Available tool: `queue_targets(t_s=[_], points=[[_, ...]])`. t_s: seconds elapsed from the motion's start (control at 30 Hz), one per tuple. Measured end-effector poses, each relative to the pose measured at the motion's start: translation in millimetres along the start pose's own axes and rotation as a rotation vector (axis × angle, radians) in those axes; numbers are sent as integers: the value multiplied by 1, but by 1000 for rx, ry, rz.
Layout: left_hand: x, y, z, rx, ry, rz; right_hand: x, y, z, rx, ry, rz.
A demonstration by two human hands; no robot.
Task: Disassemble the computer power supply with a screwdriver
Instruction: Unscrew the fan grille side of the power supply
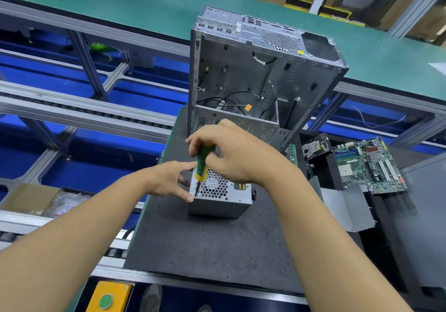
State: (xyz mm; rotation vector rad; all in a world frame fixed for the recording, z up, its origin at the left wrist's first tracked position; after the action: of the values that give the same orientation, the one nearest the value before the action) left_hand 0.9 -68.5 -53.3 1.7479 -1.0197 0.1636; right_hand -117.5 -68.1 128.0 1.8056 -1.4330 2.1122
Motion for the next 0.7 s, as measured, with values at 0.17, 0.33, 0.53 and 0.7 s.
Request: queue_targets(t_s=[0.17,0.33,0.53,0.7], points=[[-2,-5,0,9,9,-11,-1,-4,0,26,36,56],[-4,-3,-2,-5,-8,-41,3,-7,6,65,103,-21],[-4,-6,-1,-2,10,-48,8,4,4,-29,140,175],[-5,-6,-2,-5,5,-65,11,-4,3,22,90,-7]])
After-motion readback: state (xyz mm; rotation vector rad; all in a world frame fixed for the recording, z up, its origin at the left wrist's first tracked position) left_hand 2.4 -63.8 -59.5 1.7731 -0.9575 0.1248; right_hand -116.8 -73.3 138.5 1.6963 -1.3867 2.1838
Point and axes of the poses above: each hand's wrist, its own z-axis towards the middle knuckle, its own x-axis out of the back of the hand, y = z × x, the point moved 7 cm from there along z, towards the middle knuckle, and after that the axes turned 7 degrees about z, right-handed, at the moved point
